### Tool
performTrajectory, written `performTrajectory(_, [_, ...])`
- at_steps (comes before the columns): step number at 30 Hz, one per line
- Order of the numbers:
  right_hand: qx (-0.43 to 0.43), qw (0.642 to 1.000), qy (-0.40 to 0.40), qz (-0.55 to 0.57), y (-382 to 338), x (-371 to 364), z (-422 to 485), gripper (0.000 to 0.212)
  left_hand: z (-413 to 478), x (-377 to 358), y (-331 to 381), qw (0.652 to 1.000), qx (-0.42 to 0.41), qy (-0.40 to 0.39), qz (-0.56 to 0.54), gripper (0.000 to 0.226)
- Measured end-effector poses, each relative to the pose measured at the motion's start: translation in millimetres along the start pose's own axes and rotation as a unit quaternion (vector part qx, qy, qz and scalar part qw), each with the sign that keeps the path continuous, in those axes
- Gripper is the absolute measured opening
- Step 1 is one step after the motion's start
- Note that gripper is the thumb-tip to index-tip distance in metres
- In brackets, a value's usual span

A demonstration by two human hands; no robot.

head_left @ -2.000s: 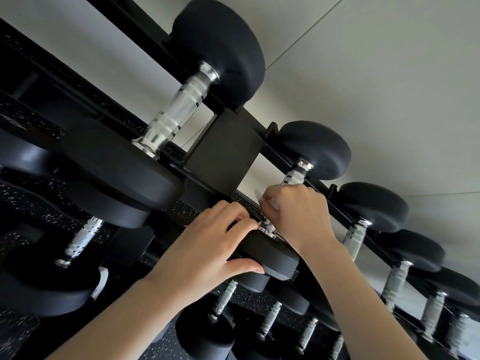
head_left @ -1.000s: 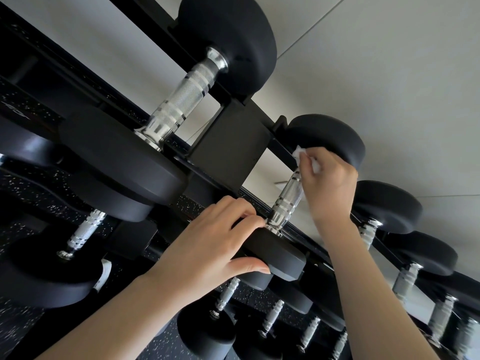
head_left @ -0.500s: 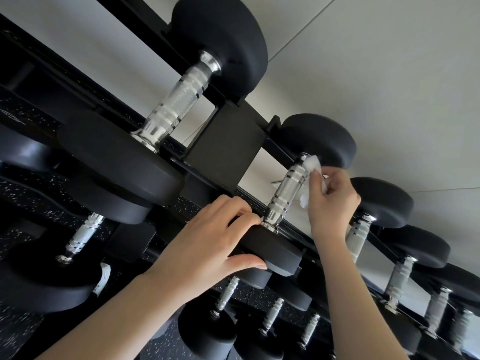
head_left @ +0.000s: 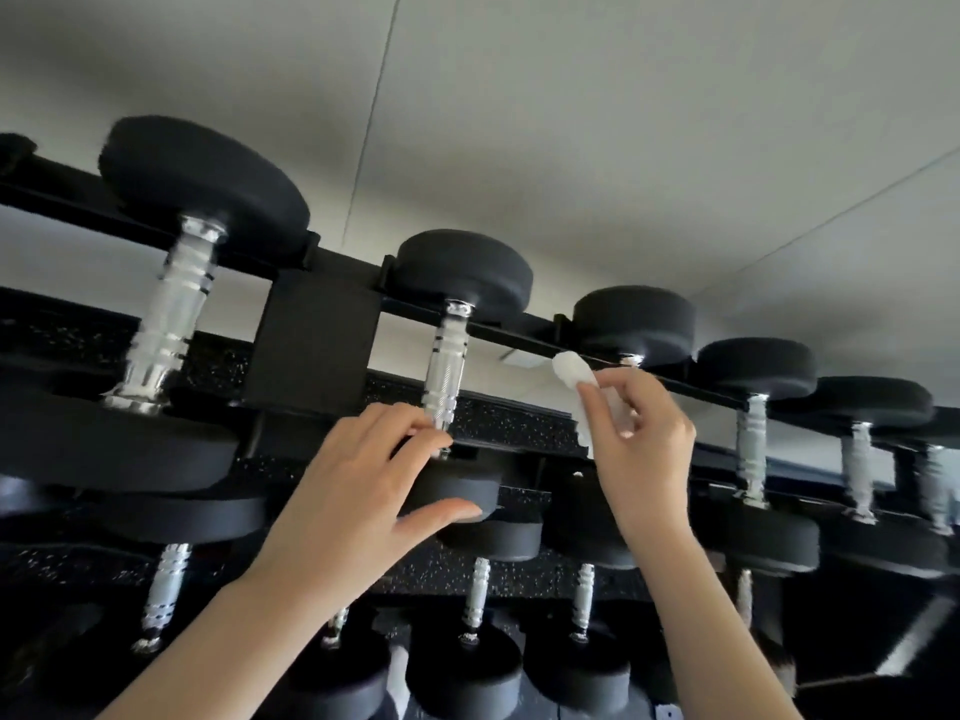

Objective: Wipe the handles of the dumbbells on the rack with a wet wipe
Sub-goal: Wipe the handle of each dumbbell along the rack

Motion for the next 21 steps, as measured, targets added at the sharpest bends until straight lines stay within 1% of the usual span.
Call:
performTrajectory(4, [-0.011, 0.999, 0.045, -0.013, 37, 47, -10, 0.001, 18, -27, 47, 0.999, -0.042, -0.022, 0.003, 0.05])
performTrajectory(7, [0.003, 0.997, 0.069, -0.029, 63, 75, -13, 0.001, 26, -57, 84, 0.997, -0.063, -0.043, 0.01, 0.049])
performTrajectory(10, [0.013, 0.997, 0.068, -0.034, 93, 85, -10, 0.004, 32, -89, 112, 0.996, -0.063, -0.053, 0.02, 0.05])
performTrajectory(12, [0.022, 0.998, 0.051, -0.023, 112, 79, -5, 0.006, 31, -110, 125, 0.996, -0.053, -0.058, 0.035, 0.05])
performTrajectory(15, [0.055, 0.998, 0.03, -0.007, 128, 61, 10, 0.008, 29, -135, 134, 0.997, -0.013, -0.064, 0.043, 0.05])
performTrajectory(19, [0.114, 0.993, 0.024, 0.023, 136, 33, 37, 0.007, 26, -159, 139, 0.996, 0.03, -0.063, 0.064, 0.049])
performTrajectory(21, [0.133, 0.99, 0.035, 0.035, 138, 23, 45, 0.007, 23, -163, 139, 0.995, 0.05, -0.054, 0.074, 0.05])
Point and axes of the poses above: each hand's wrist, its own z-axis towards the middle knuckle, its own x-axis out of the back of the hand, y = z × x, the point moved 10 cm from there along z, towards the middle knuckle, and after that the axes turned 8 degrees about x, right-handed, at the moved point
